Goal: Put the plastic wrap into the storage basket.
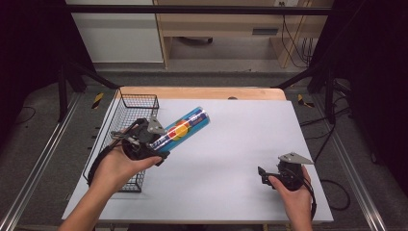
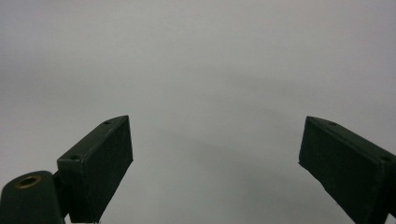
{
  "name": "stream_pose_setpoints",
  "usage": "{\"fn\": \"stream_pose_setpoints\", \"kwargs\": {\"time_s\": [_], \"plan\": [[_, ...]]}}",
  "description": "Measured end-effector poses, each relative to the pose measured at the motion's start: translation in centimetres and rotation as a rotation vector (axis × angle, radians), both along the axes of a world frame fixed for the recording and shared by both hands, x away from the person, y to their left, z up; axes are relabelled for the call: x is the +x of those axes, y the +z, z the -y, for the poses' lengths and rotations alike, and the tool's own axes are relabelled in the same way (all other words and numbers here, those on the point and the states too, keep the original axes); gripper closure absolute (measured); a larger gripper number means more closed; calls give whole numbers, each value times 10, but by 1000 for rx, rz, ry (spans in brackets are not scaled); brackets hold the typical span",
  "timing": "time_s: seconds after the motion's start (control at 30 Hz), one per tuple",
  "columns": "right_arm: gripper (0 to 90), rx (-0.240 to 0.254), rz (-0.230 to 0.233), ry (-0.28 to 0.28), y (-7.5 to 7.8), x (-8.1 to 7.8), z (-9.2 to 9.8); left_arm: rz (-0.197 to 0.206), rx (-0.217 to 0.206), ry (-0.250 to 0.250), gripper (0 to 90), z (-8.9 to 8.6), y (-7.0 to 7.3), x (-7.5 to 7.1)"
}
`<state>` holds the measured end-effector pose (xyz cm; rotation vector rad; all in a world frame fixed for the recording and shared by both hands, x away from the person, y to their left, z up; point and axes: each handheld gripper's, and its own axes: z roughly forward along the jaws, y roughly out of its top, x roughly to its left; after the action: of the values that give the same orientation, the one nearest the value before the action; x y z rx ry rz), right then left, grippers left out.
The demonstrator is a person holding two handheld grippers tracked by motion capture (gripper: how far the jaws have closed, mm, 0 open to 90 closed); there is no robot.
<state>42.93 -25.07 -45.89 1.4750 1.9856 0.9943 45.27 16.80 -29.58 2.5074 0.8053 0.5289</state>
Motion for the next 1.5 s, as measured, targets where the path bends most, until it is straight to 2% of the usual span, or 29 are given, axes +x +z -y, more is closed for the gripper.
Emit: {"fn": "stream_pose_setpoints", "kwargs": {"time_s": [0.03, 0.07, 0.13, 0.2, 0.27, 0.37, 0.57, 0.6, 0.73, 1.17, 1.5], "plan": [[99, 5, -3, -1, 0, 0, 1, 5, 6, 30, 320, -7, 1, 1], [99, 5, -3, -1, 0, 0, 1, 5, 6, 30, 320, -7, 1, 1], [100, 4, 0, -3, 0, 0, 3, 7, 33, 62, 320, -13, 3, 2], [100, 5, -1, -5, 0, 0, 3, 4, 22, 89, 320, -19, 4, 3], [100, 1, -1, -8, -1, 1, 2, 9, 29, 124, 320, -24, 5, 3], [101, 5, 3, -11, 0, 0, 2, 9, 24, 155, 320, -30, 6, 4], [102, 9, 9, -22, 1, 0, 6, 6, 44, 207, 320, -40, 6, 6], [102, 7, 9, -23, 1, -1, 6, -7, 39, 230, 320, -44, 4, 6], [102, 16, 7, -21, 1, -1, 6, -18, 52, 265, 320, -49, 0, 6], [102, 14, 10, -25, 2, -1, 7, -30, 93, 326, 320, -59, -6, 7], [105, 16, 10, -31, 2, -1, 7, -39, 103, 330, 320, -63, -10, 8]]}}
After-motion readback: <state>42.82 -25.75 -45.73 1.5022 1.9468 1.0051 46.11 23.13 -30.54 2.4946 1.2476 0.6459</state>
